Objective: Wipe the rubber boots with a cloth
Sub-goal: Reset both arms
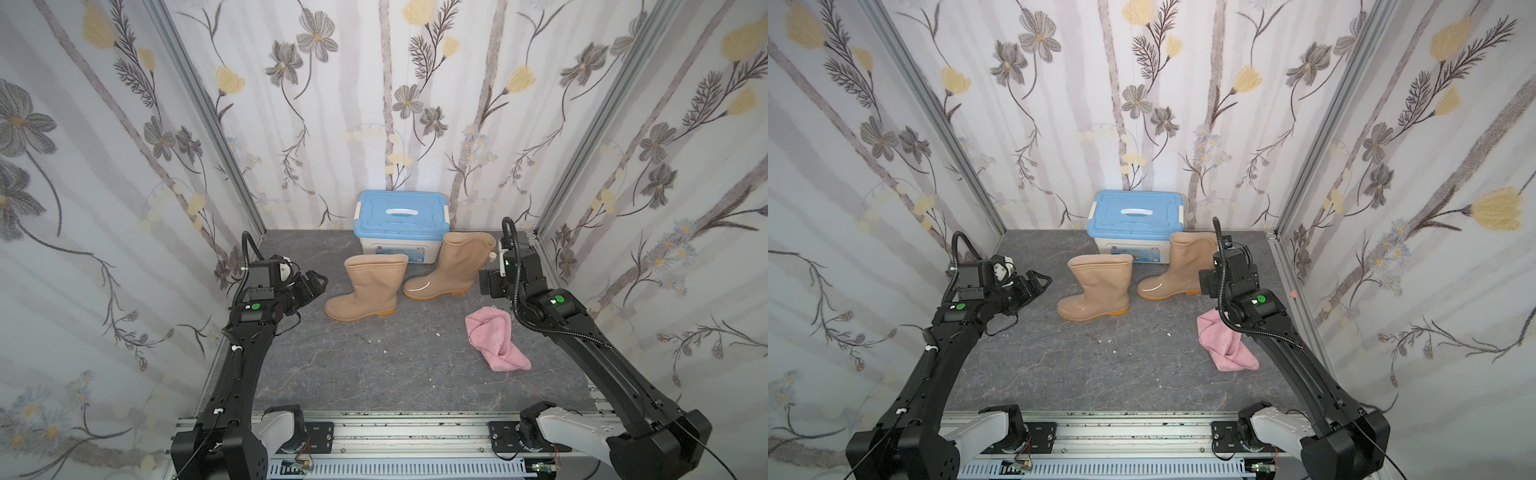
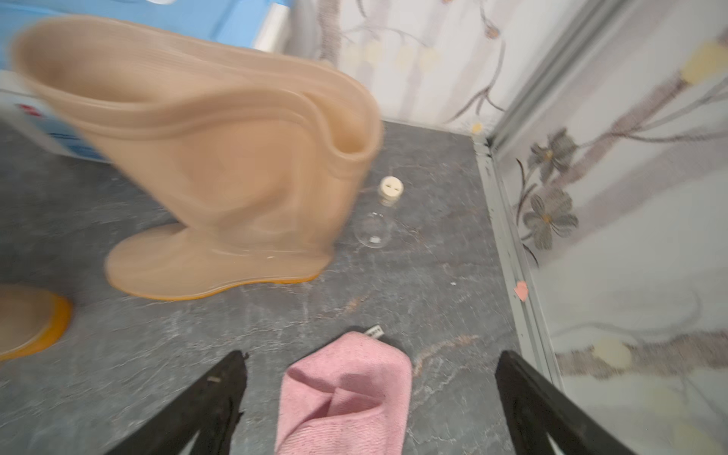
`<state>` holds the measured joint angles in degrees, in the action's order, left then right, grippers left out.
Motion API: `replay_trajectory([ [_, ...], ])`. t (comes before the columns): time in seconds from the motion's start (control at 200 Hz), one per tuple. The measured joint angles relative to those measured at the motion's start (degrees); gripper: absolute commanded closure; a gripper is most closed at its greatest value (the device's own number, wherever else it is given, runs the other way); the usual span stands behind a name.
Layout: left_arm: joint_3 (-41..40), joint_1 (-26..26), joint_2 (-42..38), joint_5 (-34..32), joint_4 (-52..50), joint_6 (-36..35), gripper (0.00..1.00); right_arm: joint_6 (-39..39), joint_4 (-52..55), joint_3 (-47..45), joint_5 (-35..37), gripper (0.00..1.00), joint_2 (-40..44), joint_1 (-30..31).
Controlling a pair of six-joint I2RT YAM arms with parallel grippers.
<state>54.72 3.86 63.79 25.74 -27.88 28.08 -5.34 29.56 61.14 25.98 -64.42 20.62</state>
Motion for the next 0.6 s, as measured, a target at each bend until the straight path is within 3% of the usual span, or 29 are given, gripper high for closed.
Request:
replay_trajectory([
  [0.145, 1.09, 0.76, 0.50, -1.49, -1.03, -1.55, 0.04, -2.67, -5.25, -9.64, -0.70, 0.00, 2.25, -10.25],
  [0.265, 1.16, 1.53, 0.61, -2.91, -1.40, -2.21, 0.01, -2.47, -11.10, -14.64, -3.87, 0.00, -0.87, -15.74],
  [0.415, 1.16, 2.19, 0.74, -5.35, -2.21, -2.60, 0.00, 0.24, -19.04, -17.05, -8.44, 0.00, -7.39, -18.80],
  [0.6, 1.16, 2.82, 0.83, -7.74, -2.73, -2.64, 0.00, 3.50, -32.41, -25.83, -15.45, 0.00, -8.33, -20.02],
])
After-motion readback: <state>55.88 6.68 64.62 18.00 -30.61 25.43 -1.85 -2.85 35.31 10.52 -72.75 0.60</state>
